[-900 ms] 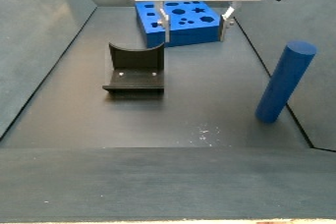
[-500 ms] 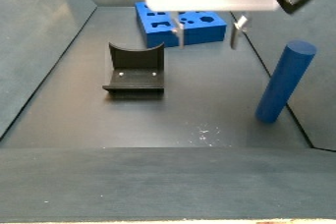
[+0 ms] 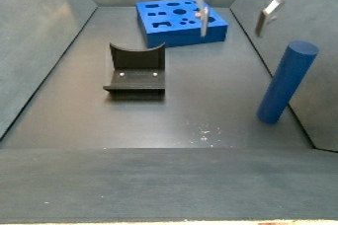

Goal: Pick up the round object. Move up. Move to above the board. Insert the round object.
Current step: Pick up the round object.

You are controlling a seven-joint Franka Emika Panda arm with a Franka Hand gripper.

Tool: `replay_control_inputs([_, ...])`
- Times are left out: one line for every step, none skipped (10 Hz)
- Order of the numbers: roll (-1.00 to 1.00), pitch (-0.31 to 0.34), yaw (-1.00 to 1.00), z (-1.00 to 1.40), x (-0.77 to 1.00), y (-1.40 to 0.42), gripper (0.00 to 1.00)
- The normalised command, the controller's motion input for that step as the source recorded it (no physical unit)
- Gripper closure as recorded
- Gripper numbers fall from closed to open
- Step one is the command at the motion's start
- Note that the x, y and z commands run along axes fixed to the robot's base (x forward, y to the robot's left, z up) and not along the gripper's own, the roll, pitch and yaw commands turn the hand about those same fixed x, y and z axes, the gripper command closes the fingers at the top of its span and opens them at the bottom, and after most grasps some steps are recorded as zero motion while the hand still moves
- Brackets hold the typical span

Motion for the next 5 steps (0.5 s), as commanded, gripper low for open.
replay_control_inputs([-0.51, -0.28, 0.15, 0.07, -0.31, 0.78, 0.0])
replay_control_inputs([0.0, 0.0, 0.0, 0.0, -0.03, 0.0, 0.0])
replay_control_inputs([0.03, -0.014, -0.19, -0.07, -0.51, 0.0, 0.0])
replay_control_inputs([0.1, 0.0, -0.23, 0.1, -0.23, -0.06, 0.0])
replay_control_inputs([0.29, -0.009, -0.06, 0.5, -0.15, -0.1, 0.0])
